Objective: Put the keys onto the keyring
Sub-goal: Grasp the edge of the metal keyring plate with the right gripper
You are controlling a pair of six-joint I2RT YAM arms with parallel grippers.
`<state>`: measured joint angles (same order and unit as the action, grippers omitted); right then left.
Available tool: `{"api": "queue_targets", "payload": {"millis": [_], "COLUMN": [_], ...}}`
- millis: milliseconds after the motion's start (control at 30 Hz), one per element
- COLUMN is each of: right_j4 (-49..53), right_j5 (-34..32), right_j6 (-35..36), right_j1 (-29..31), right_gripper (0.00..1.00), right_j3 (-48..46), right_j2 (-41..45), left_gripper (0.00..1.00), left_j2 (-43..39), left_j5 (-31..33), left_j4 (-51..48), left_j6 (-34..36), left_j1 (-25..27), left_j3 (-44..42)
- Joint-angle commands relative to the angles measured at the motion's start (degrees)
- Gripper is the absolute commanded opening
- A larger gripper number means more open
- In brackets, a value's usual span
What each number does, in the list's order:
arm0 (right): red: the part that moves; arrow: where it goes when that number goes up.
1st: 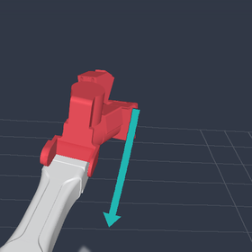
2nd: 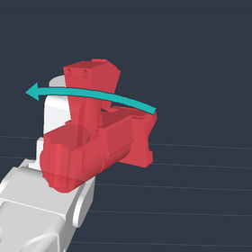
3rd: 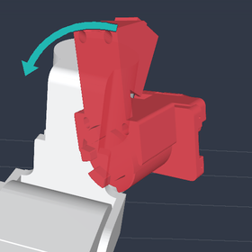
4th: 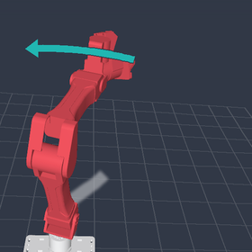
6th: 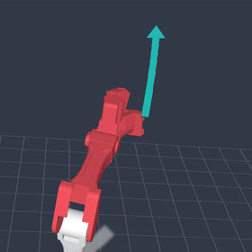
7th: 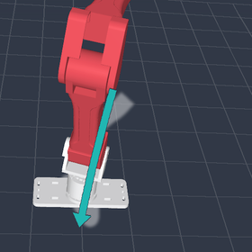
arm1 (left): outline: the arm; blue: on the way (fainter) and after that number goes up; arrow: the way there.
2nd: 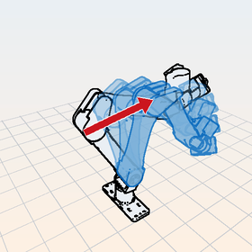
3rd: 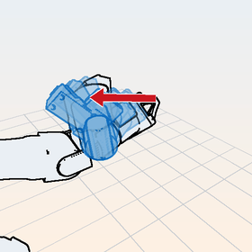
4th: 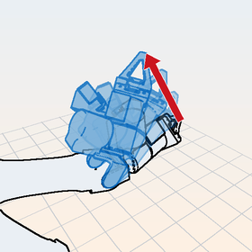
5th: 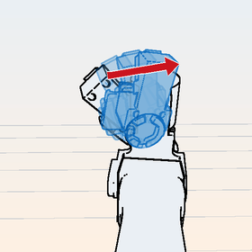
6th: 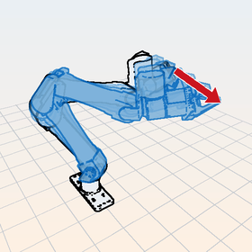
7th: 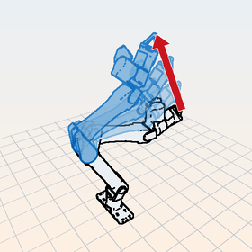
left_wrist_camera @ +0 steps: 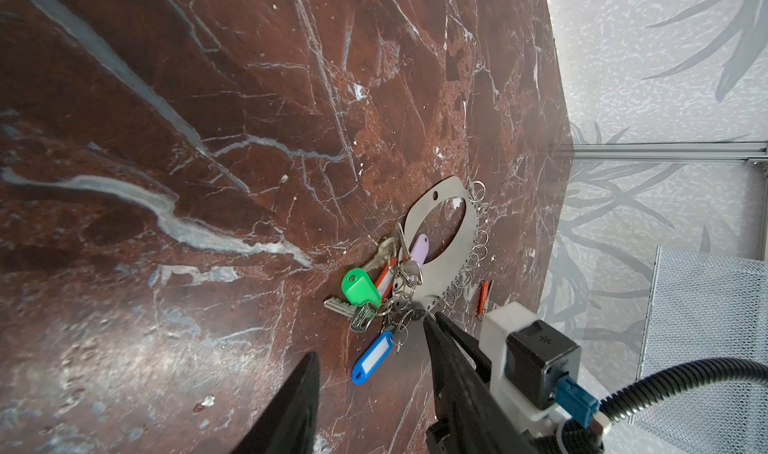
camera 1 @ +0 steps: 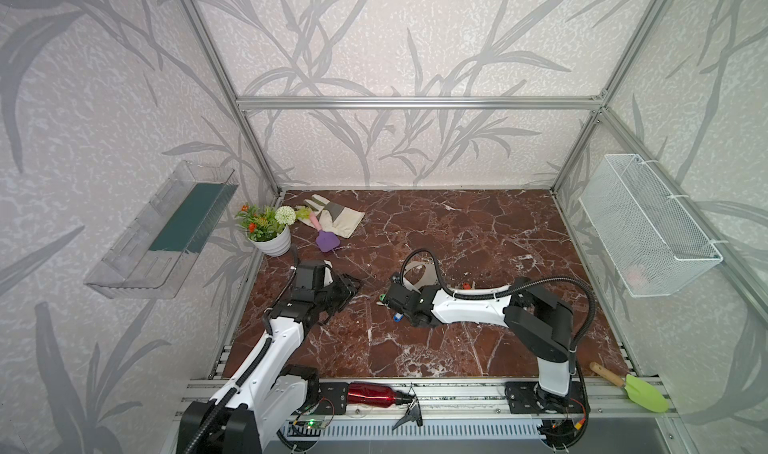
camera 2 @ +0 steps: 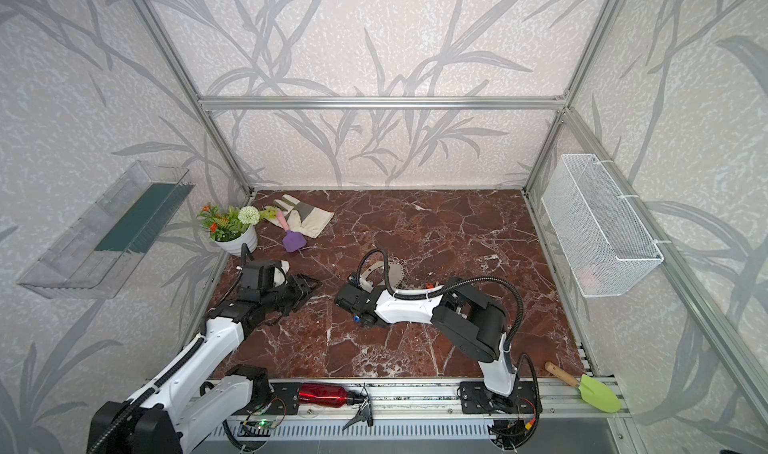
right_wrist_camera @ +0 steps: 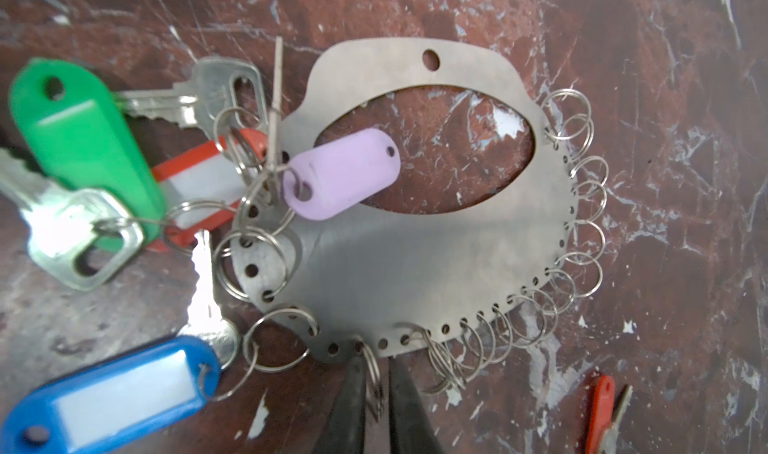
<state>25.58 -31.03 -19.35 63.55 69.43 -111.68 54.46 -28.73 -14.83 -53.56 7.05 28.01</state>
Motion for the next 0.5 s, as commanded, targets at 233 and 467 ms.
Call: {"api": "queue_targets", "payload": {"millis": [233,467], "right_j4": [0.68,0.78], "right_j5": [-0.20,7.43], "right_j6": [2.17,2.89], "right_j1": [-0.09,-1.87], "right_gripper": [0.05,0.00], "right_j3": [1.67,2.54], "right_j2": [-0.39,1.87], "left_gripper": [0.51,0.55], "left_j2": [0.04,-0.86], "left_j5": [0.02,1.11], "left_j4": [-1.46,-5.31], "left_j6": [1.30,5.00], "left_j1": [-0.43,-1.09], "left_j3": [0.97,3.75]}}
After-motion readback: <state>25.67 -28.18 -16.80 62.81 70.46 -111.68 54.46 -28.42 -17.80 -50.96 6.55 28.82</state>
